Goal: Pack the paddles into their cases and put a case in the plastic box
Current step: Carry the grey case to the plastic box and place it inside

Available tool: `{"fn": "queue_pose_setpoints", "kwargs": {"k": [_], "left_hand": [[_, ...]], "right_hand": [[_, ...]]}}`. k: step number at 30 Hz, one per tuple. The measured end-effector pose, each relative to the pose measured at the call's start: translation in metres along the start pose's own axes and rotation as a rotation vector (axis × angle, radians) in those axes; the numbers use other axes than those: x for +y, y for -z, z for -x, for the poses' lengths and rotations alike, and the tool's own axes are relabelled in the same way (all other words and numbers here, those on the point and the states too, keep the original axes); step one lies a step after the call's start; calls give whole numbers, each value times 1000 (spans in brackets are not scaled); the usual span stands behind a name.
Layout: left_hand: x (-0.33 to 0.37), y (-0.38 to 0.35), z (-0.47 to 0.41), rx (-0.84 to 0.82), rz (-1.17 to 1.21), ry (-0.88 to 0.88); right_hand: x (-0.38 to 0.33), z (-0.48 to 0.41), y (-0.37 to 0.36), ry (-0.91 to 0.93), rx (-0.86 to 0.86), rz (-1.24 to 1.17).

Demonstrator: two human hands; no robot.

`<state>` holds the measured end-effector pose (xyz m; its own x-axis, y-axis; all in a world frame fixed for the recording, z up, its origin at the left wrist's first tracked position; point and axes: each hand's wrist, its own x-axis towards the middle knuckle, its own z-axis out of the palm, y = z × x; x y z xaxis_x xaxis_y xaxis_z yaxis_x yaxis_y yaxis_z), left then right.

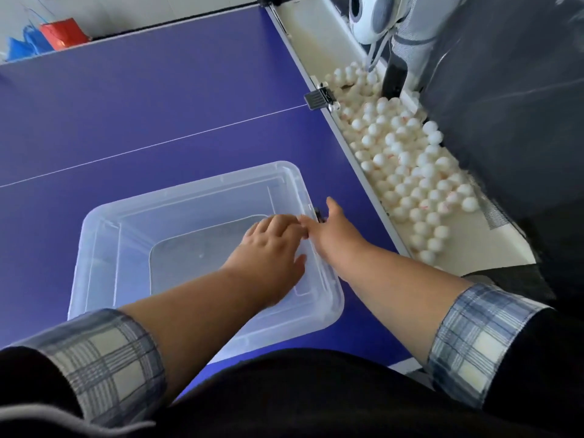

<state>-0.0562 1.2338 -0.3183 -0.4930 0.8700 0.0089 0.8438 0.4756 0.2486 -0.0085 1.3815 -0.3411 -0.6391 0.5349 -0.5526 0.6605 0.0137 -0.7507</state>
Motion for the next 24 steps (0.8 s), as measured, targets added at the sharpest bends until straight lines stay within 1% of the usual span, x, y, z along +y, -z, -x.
{"fn": "queue_pose_setpoints", "kwargs": {"k": [2,3,5,7,9,14,21,24], "left_hand": [[-3,-7,-5,-19,-15,-17],[-4,-10,-7,-27,-23,-31],[-5,-12,-6,-39,-33,-40],[-5,-12,-5,-35,-22,-39],[-5,-13,-4,-43,-16,-27],[-12,-14,2,-72,9,26],[-13,-19,4,-72,35,51],[-16,-23,5,-53,75,92]], "right_hand": [[1,2,7,-135,-61,-89],[3,1,10,-141,-101,-97],[5,1,13,-43,-115,-46],[6,1,12,62,-43,-19],[4,0,10,114,2,-11],[2,1,7,121,-30,24],[-8,9,-1,170,-7,77],[-9,14,-3,183,-53,180]]}}
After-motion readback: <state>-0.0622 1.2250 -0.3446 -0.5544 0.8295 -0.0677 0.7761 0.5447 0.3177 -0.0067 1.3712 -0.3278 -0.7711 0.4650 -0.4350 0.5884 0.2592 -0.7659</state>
